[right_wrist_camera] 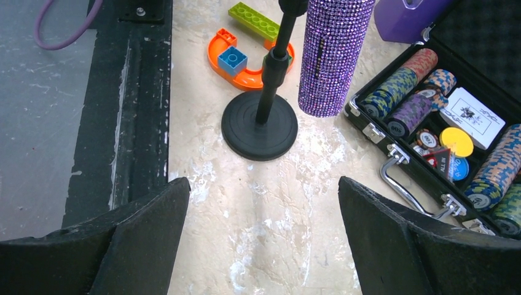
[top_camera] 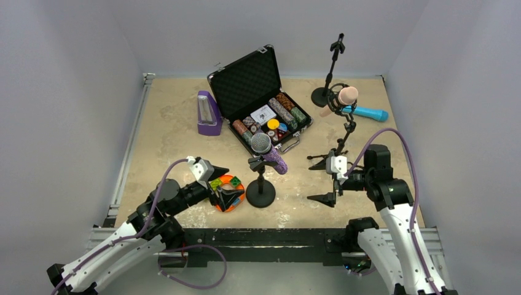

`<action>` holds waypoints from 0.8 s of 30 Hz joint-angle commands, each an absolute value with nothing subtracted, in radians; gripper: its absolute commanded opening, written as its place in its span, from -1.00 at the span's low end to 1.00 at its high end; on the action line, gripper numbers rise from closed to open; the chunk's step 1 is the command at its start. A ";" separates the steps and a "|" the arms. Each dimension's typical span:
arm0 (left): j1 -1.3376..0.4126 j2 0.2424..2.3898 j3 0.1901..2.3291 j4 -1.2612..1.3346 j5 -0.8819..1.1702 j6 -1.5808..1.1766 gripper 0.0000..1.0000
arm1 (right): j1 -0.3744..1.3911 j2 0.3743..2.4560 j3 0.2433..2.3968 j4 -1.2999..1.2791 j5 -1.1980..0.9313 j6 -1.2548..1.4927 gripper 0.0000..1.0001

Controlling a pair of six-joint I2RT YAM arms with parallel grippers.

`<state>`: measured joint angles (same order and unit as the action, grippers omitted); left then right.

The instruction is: Attach the microphones to the stand

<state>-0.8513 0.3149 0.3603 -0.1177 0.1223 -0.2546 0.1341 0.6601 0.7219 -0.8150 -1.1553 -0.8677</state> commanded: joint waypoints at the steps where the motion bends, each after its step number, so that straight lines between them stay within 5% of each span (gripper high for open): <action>1: -0.850 0.311 0.343 -0.062 0.135 -0.282 0.98 | 0.124 0.652 0.710 -0.770 -1.192 -0.853 0.87; 24: -0.853 0.423 0.283 0.080 0.261 -0.325 0.98 | 0.098 0.638 0.683 -0.753 -1.198 -0.853 0.89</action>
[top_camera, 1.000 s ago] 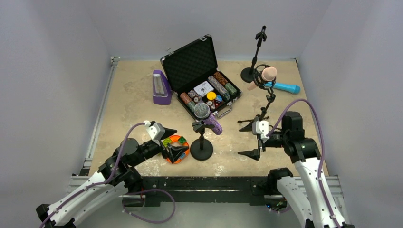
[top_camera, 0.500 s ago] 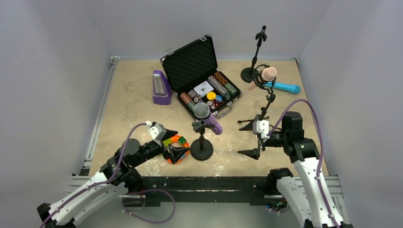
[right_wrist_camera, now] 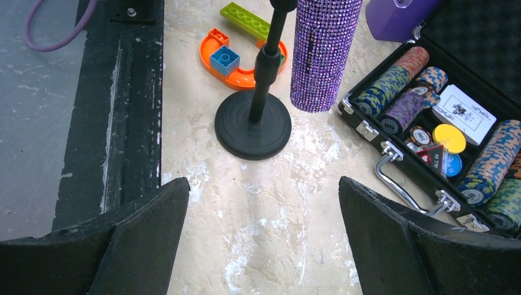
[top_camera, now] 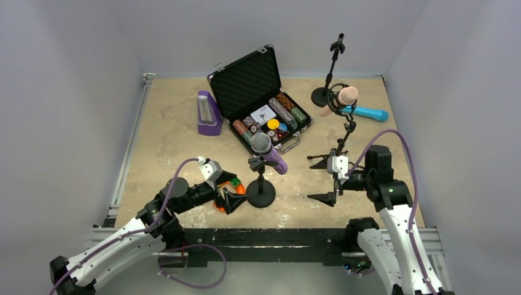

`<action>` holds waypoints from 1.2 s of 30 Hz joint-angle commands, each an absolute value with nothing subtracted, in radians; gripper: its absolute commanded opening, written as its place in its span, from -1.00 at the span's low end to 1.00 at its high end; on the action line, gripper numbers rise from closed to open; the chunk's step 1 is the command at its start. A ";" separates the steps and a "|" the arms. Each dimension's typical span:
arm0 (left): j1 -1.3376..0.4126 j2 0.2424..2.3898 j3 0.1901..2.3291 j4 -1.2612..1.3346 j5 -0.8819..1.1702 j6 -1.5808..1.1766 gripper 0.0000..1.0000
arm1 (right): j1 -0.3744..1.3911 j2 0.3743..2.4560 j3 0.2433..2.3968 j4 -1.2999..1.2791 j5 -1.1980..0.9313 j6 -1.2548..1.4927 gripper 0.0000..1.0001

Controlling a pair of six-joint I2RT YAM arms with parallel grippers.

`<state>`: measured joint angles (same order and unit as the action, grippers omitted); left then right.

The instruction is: Attach the microphones to the stand

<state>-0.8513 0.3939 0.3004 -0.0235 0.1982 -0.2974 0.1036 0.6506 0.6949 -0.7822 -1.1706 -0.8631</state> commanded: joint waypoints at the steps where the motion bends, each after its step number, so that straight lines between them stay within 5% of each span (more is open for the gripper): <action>1: -0.853 0.431 0.279 0.091 0.265 -0.327 0.98 | 0.097 0.637 0.683 -0.752 -1.198 -0.853 0.89; 36: -0.892 0.637 0.176 0.379 0.355 -0.248 0.98 | 0.093 0.645 0.676 -0.739 -1.197 -0.856 0.90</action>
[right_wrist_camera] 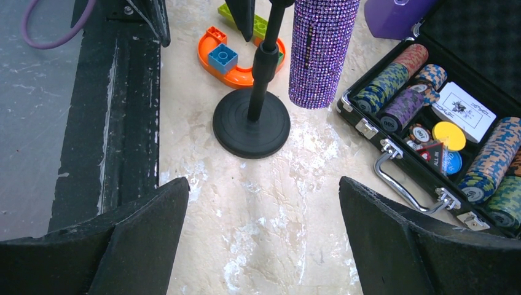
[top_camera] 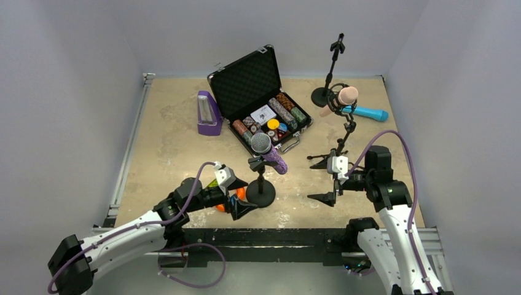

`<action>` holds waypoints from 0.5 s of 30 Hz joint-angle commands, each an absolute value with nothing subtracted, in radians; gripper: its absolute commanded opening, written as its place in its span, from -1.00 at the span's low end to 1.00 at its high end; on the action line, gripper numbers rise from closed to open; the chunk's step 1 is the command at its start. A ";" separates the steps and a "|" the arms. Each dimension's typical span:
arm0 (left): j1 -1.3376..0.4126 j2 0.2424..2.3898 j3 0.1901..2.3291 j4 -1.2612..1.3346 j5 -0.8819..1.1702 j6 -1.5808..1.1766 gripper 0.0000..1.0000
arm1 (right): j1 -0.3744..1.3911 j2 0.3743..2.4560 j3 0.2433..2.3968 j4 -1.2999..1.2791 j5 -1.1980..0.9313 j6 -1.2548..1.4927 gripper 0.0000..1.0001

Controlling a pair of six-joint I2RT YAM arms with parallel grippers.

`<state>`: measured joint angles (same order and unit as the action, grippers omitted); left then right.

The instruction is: Attach the microphones to the stand

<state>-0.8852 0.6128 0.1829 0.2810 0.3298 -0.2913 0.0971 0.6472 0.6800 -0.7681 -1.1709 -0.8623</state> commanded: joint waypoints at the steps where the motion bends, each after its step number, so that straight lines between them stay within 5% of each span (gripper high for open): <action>1: -0.893 0.644 0.176 0.386 0.357 -0.246 0.98 | 0.094 0.645 0.676 -0.739 -1.196 -0.856 0.90; 15: -0.903 0.726 0.134 0.515 0.357 -0.229 0.98 | 0.094 0.646 0.673 -0.737 -1.193 -0.857 0.90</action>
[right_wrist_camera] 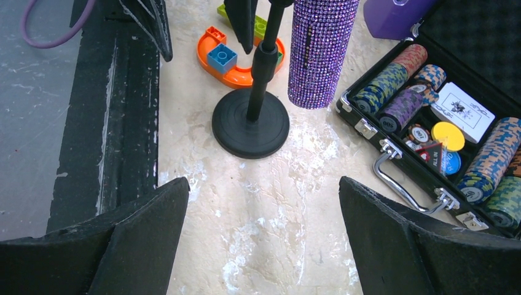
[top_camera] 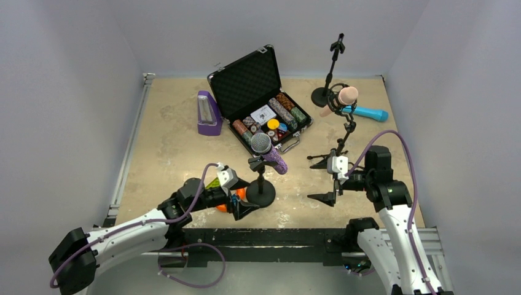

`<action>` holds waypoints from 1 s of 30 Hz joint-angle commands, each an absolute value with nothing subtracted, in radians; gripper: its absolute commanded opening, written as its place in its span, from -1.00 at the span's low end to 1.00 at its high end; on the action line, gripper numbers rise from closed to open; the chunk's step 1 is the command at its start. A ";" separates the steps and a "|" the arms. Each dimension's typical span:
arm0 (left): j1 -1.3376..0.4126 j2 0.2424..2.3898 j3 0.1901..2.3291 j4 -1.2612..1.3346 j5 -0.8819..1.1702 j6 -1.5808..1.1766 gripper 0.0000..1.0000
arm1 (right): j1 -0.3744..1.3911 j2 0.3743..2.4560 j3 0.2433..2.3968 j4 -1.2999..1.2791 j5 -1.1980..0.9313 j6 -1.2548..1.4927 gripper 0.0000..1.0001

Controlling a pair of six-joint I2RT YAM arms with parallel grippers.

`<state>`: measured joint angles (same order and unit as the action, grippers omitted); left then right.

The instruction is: Attach the microphones to the stand

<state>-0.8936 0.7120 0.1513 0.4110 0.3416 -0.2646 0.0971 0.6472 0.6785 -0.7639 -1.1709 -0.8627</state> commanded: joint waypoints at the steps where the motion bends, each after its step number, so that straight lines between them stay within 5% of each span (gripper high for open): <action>1: -0.903 0.731 0.132 0.526 0.357 -0.228 0.98 | 0.093 0.647 0.672 -0.736 -1.193 -0.857 0.90; 30: -0.926 0.907 0.149 0.686 0.365 -0.211 0.99 | 0.092 0.652 0.670 -0.730 -1.187 -0.860 0.91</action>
<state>-0.9192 0.8925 0.1356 0.5953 0.3424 -0.2420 0.0971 0.6476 0.6781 -0.7616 -1.1706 -0.8627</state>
